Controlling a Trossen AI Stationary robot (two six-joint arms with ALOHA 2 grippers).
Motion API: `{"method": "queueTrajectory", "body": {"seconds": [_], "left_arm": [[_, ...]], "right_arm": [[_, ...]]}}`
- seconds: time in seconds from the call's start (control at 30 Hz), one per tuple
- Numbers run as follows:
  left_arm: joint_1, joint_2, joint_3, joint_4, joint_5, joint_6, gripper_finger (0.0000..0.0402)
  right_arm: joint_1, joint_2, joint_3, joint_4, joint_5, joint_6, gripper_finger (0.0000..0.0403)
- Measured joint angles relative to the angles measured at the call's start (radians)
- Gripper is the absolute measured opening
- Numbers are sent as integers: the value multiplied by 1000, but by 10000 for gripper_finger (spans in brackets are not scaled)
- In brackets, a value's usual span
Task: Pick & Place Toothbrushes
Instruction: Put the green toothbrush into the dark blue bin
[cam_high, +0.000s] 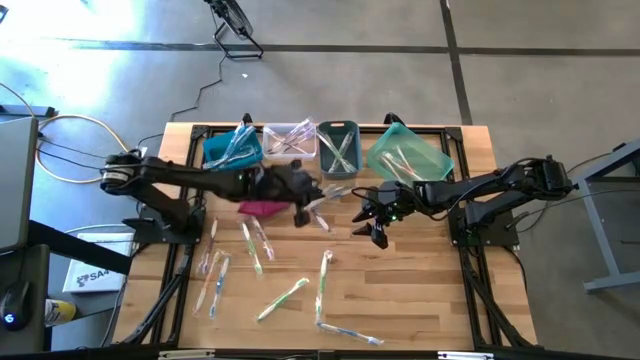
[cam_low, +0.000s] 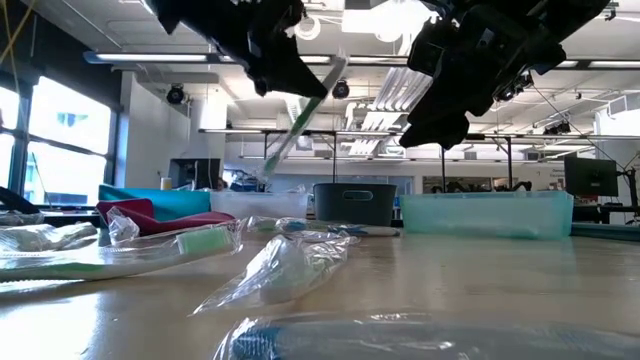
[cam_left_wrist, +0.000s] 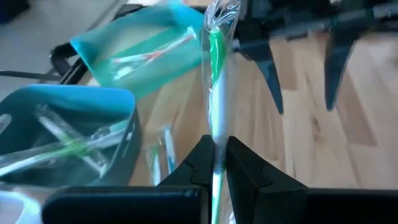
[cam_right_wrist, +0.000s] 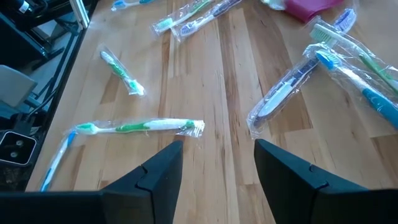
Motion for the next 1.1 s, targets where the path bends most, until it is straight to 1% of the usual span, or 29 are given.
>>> {"method": "queueTrajectory", "body": {"seconds": [0.1,0.13,0.27,0.37,0.43,0.53,0.63,0.7,0.9,1.1], "left_arm": [[68,11,-1,35,140,1,17],[84,11,-5,69,185,3,17],[144,9,-50,291,358,8,17],[179,10,-74,424,453,-11,17],[187,10,-80,463,470,-24,17],[181,10,-82,454,478,-26,17],[161,10,-82,463,493,-26,17],[150,10,-82,464,493,-26,17],[144,10,-82,466,490,-26,17],[144,10,-82,468,490,-26,17]], "right_arm": [[0,0,0,0,0,-3,191],[0,0,0,0,2,-3,191],[0,0,0,7,6,-4,191],[0,0,0,23,49,-5,191],[0,0,0,37,71,-5,191],[0,0,0,82,130,-36,191],[0,1,0,164,203,-71,191],[0,8,0,231,233,-75,191],[0,8,0,333,228,-87,191],[0,9,0,399,221,-153,191]]}}
